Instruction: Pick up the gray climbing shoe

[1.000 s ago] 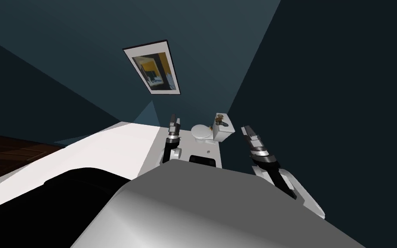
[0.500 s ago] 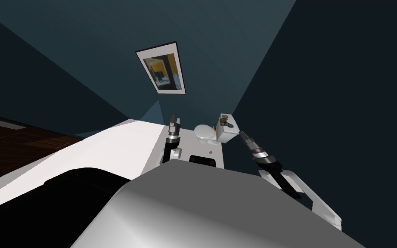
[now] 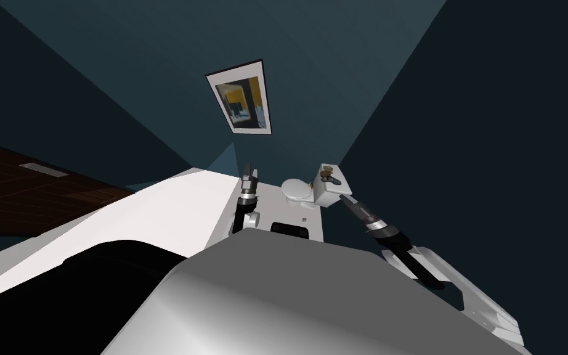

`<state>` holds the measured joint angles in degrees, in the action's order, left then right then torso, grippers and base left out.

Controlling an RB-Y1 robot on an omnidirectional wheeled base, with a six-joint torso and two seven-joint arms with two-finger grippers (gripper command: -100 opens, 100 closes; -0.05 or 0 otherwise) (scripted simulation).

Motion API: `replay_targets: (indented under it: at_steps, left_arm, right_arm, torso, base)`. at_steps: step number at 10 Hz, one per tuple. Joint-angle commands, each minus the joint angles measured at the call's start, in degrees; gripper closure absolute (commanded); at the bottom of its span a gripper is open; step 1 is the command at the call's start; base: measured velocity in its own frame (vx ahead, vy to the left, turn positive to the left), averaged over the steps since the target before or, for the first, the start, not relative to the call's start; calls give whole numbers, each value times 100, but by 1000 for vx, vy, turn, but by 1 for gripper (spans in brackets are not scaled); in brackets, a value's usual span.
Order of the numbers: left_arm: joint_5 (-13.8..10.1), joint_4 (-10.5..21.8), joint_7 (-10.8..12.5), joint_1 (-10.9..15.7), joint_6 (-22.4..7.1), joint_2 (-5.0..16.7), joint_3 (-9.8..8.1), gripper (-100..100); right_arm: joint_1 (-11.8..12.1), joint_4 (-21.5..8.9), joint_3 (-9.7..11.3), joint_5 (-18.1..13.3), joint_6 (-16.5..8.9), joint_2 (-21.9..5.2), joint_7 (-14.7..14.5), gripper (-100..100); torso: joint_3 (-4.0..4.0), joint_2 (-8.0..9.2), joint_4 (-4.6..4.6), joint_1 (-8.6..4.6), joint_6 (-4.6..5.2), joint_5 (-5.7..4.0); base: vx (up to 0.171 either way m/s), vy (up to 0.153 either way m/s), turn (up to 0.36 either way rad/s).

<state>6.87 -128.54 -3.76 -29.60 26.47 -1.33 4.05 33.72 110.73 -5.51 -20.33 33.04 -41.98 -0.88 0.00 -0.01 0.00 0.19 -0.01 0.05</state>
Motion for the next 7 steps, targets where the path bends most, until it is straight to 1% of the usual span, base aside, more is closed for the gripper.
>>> replay_targets:
  at_steps: [1,2,4,5,6,7]
  left_arm:
    - [0,0,0,0,0,0,0,0]
    - [0,0,0,0,0,0,0,0]
    - [0,0,0,0,0,0,0,0]
    - [0,0,0,0,0,0,0,0]
    - [0,0,0,-1,0,0,-1,0]
    - [0,0,0,-1,0,0,0,0]
  right_arm:
    - [-6,-286,40,-215,-5,-286,-113,-100]
    - [-6,-347,40,-215,-5,-375,-113,-100]
    - [31,-717,53,-467,2,-769,-242,-100]
    - [31,-763,53,-467,2,-880,-242,-100]
    - [43,-968,58,-586,5,-1090,-307,-100]
    - [51,-1106,62,-699,8,-1273,-371,-100]
  torso:
    - [0,0,0,0,0,0]
    - [-1,-1,0,6,0,1]
    - [-2,-4,-1,-3,0,-1]
    - [-5,-10,-2,3,-1,0]
    - [-5,-9,-2,0,4,0]
    - [-5,-9,-2,-3,1,0]
  base:
    - [4,81,150]
    - [9,52,60]
    - [23,63,159]
    - [29,57,46]
    - [30,50,85]
    - [44,72,183]
